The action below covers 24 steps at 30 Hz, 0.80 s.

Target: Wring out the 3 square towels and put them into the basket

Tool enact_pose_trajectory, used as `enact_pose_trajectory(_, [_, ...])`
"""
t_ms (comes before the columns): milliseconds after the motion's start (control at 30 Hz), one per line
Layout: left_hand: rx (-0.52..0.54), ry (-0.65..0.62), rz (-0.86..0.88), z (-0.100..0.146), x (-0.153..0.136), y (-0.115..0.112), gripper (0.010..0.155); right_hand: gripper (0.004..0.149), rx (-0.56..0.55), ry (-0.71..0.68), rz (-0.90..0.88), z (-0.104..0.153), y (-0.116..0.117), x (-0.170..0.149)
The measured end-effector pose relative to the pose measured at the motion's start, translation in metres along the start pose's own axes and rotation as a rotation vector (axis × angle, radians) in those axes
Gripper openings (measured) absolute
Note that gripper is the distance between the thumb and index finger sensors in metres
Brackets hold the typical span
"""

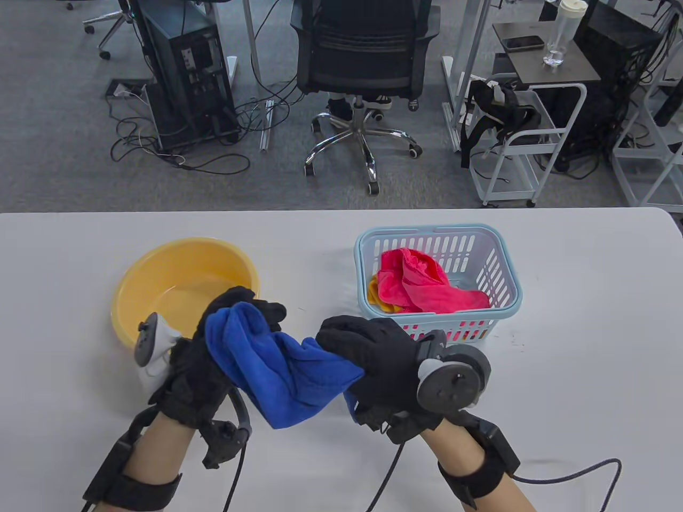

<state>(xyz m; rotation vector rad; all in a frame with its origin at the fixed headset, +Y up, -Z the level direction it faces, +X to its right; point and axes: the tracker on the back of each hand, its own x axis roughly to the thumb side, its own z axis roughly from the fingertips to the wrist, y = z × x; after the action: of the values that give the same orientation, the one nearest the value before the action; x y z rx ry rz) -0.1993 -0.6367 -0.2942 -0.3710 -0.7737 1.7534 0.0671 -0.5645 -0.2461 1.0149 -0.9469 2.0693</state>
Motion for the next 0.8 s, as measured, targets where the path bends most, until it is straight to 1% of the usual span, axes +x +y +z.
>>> enact_pose_trajectory(33, [-0.063,0.037,0.014,-0.004,-0.014,-0.008,0.063,0.038,-0.019,-0.075,0.13,0.0,-0.002,0.009])
enact_pose_trajectory(100, [-0.18,0.053,0.033,-0.009,-0.031,-0.021,0.083,0.038,-0.013,-0.195,0.334,0.001,-0.001,0.023])
enact_pose_trajectory(133, [-0.267,0.089,0.018,-0.011,-0.038,-0.028,0.088,0.039,-0.012,-0.253,0.432,0.003,0.002,0.029])
enact_pose_trajectory(200, [-0.378,0.132,-0.006,-0.013,-0.046,-0.04,0.092,0.039,-0.011,-0.348,0.542,0.005,0.006,0.035])
enact_pose_trajectory(300, [-0.424,0.174,-0.058,-0.013,-0.045,-0.045,0.097,0.039,0.0,-0.356,0.533,0.006,0.007,0.034])
enact_pose_trajectory(367, [-0.432,0.236,-0.187,-0.012,-0.04,-0.043,0.099,0.04,0.01,-0.367,0.538,0.007,0.01,0.034])
enact_pose_trajectory(400, [-0.435,0.273,-0.307,-0.012,-0.038,-0.042,0.098,0.041,0.012,-0.388,0.558,0.008,0.012,0.034])
enact_pose_trajectory(433, [-0.403,0.363,-0.433,-0.011,-0.036,-0.042,0.096,0.042,0.021,-0.39,0.572,0.008,0.014,0.033])
enact_pose_trajectory(467, [-0.38,0.421,-0.516,-0.01,-0.034,-0.042,0.094,0.042,0.028,-0.386,0.574,0.008,0.015,0.031])
enact_pose_trajectory(500, [-0.347,0.447,-0.636,-0.01,-0.03,-0.043,0.089,0.044,0.045,-0.382,0.57,0.008,0.016,0.028])
enact_pose_trajectory(533, [-0.263,0.431,-0.76,-0.01,-0.024,-0.041,0.084,0.045,0.045,-0.376,0.569,0.009,0.017,0.025])
enact_pose_trajectory(600, [-0.091,0.405,-0.943,-0.008,-0.014,-0.037,0.074,0.048,0.049,-0.343,0.581,0.008,0.016,0.018])
enact_pose_trajectory(633, [0.026,0.372,-1.069,-0.006,-0.006,-0.034,0.071,0.05,0.06,-0.298,0.59,0.007,0.016,0.011])
enact_pose_trajectory(667, [0.103,0.34,-1.163,-0.004,-0.001,-0.032,0.068,0.052,0.079,-0.244,0.601,0.006,0.016,0.005])
enact_pose_trajectory(700, [0.179,0.3,-1.249,-0.002,0.005,-0.031,0.066,0.053,0.101,-0.159,0.611,0.005,0.016,-0.002])
enact_pose_trajectory(733, [0.264,0.233,-1.344,0.0,0.011,-0.031,0.065,0.053,0.147,-0.075,0.587,0.004,0.017,-0.011])
enact_pose_trajectory(767, [0.297,0.192,-1.41,0.001,0.015,-0.032,0.064,0.054,0.181,-0.022,0.532,0.004,0.018,-0.017])
enact_pose_trajectory(800, [0.324,0.144,-1.497,0.003,0.02,-0.036,0.064,0.052,0.202,0.054,0.399,0.004,0.021,-0.025])
